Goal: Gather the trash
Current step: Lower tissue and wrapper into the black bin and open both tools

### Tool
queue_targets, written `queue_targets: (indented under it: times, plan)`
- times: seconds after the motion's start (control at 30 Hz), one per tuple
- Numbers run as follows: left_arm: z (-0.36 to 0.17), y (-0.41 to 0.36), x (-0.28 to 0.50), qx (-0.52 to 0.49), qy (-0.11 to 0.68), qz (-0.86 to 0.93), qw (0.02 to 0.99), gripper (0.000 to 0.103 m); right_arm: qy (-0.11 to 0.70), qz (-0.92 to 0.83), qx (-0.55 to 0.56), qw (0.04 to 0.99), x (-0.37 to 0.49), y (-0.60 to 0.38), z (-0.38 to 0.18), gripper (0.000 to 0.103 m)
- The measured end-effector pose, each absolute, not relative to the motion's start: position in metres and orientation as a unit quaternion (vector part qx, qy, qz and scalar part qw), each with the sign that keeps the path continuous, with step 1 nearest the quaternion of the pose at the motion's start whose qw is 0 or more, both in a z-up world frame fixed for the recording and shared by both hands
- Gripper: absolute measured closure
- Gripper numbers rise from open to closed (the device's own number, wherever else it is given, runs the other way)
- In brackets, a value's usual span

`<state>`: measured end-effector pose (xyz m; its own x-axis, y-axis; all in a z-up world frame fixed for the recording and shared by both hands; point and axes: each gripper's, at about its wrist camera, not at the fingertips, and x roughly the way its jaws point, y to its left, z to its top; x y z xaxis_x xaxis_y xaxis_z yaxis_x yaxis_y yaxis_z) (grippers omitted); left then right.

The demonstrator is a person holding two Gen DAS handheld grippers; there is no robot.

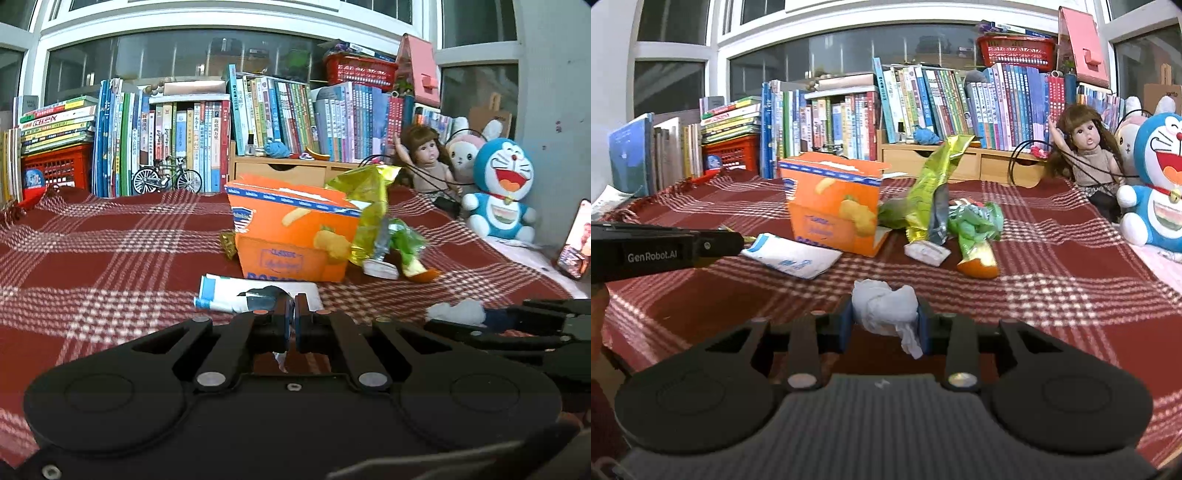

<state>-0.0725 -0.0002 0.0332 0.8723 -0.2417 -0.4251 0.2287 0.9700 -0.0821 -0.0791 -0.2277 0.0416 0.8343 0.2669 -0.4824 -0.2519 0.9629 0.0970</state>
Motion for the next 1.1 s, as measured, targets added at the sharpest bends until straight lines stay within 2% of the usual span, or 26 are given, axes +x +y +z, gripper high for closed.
queue_targets:
  times: [0.37, 0.77, 1.1]
  plan:
    - [0.018, 0.003, -0.149, -0.031, 0.249, -0.130, 0.959, 0.100, 0.276, 0.175, 0.008, 0.945, -0.140, -0.216, 0.036, 0.063]
    - [-0.049, 0.015, -0.194, -0.043, 0.360, -0.112, 0.925, 0.100, 0.360, 0.209, -0.007, 0.909, -0.185, -0.198, -0.014, 0.063]
    - [-0.109, 0.019, -0.202, -0.051, 0.449, -0.095, 0.887, 0.100, 0.450, 0.212, 0.017, 0.867, -0.199, -0.189, -0.067, 0.063]
